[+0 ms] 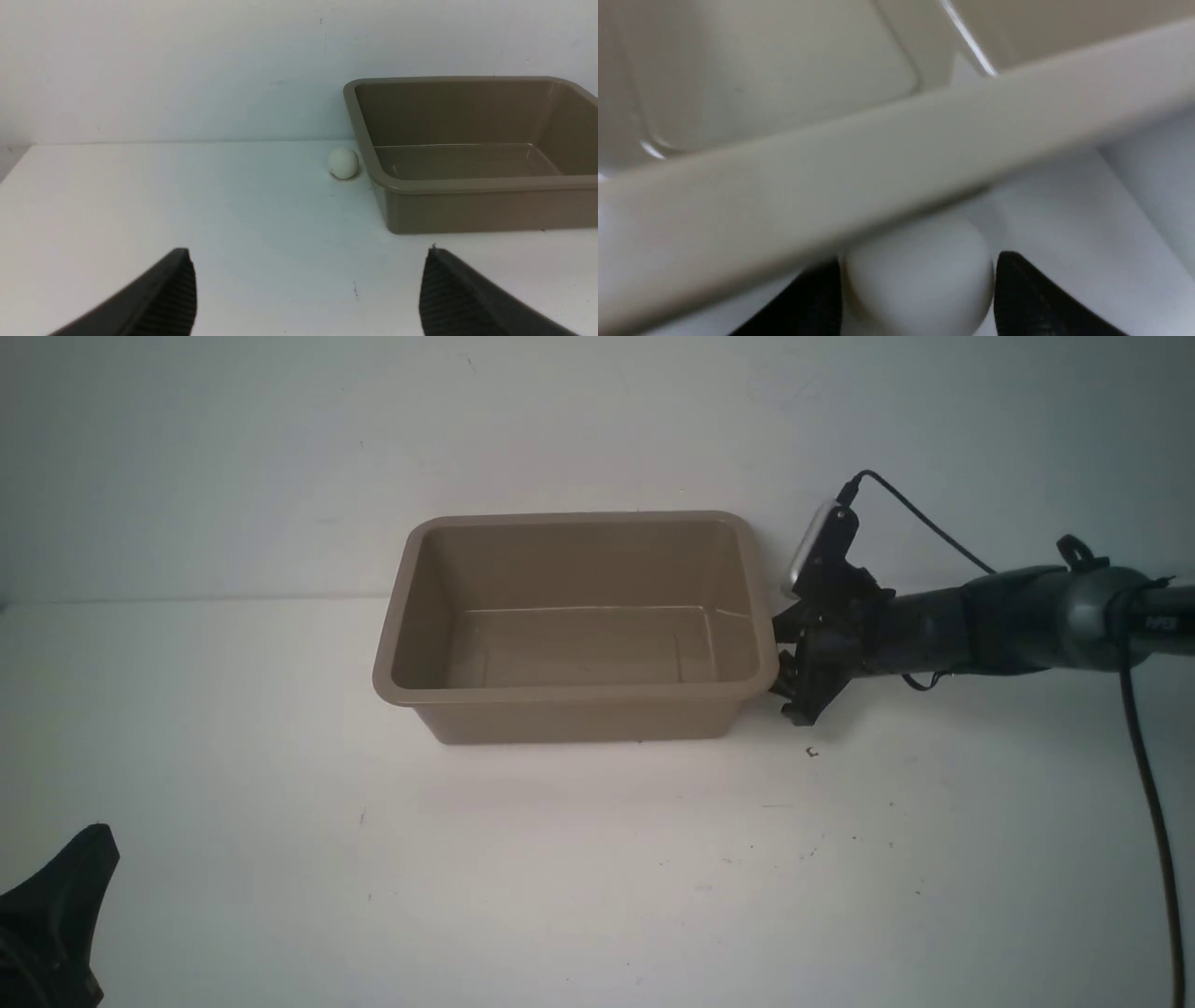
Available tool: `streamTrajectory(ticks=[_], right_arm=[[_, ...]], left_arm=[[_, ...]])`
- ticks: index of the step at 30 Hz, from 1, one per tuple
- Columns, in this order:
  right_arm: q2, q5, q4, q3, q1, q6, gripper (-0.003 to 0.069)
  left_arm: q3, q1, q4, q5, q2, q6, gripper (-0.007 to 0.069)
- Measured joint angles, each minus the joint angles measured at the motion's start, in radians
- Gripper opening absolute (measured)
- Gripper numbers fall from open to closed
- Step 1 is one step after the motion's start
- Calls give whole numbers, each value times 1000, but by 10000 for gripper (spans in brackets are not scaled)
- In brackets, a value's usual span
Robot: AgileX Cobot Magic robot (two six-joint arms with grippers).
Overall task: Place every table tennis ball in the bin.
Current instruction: Use the right arm to clamp the table tennis ball closest to it, then use the right arm to put the table tennis ball into the box
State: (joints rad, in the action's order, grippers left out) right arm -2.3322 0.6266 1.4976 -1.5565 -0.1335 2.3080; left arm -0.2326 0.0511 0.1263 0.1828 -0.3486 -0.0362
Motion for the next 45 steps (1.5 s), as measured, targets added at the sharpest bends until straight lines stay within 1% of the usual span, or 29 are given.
streamTrajectory(ticks=[3, 6, 8, 12, 15, 22, 25, 29, 30, 31, 34, 36, 39, 41, 45], right_arm=[[0, -8, 30, 0, 0, 16, 405], [0, -20, 70, 0, 0, 29, 382], [0, -50, 109, 0, 0, 66, 363], [1, -132, 162, 0, 3, 141, 363], [13, -169, 195, 0, 18, 176, 363], [147, -171, 209, 0, 41, 183, 363], [215, -91, 209, 0, 40, 130, 363], [279, 143, 190, 0, 25, -61, 363], [280, 166, 185, 0, 23, -79, 363], [280, 234, 163, 0, 6, -134, 363], [269, 291, 88, 0, -44, -218, 363], [262, 294, 55, 0, -65, -244, 363], [238, 270, -41, 0, -100, -280, 363], [218, 206, -109, 0, -124, -332, 363], [196, 111, -134, 0, -131, -400, 372]], left_arm=[[0, 0, 0, 0, 0, 0, 583], [0, 0, 0, 0, 0, 0, 583], [0, 0, 0, 0, 0, 0, 583], [0, 0, 0, 0, 0, 0, 583], [0, 0, 0, 0, 0, 0, 583], [0, 0, 0, -1, 0, 0, 583], [0, 0, 0, -3, 0, 0, 583], [0, 0, 0, -6, 0, 0, 583], [0, 0, 0, -6, 0, 0, 583], [0, 0, 0, -8, 0, 0, 583], [0, 0, 0, -11, 0, 0, 583], [0, 0, 0, -11, 0, 0, 583], [0, 0, 0, -11, 0, 0, 583], [0, 0, 0, -11, 0, 0, 583], [0, 0, 7, -11, 0, 3, 583]])
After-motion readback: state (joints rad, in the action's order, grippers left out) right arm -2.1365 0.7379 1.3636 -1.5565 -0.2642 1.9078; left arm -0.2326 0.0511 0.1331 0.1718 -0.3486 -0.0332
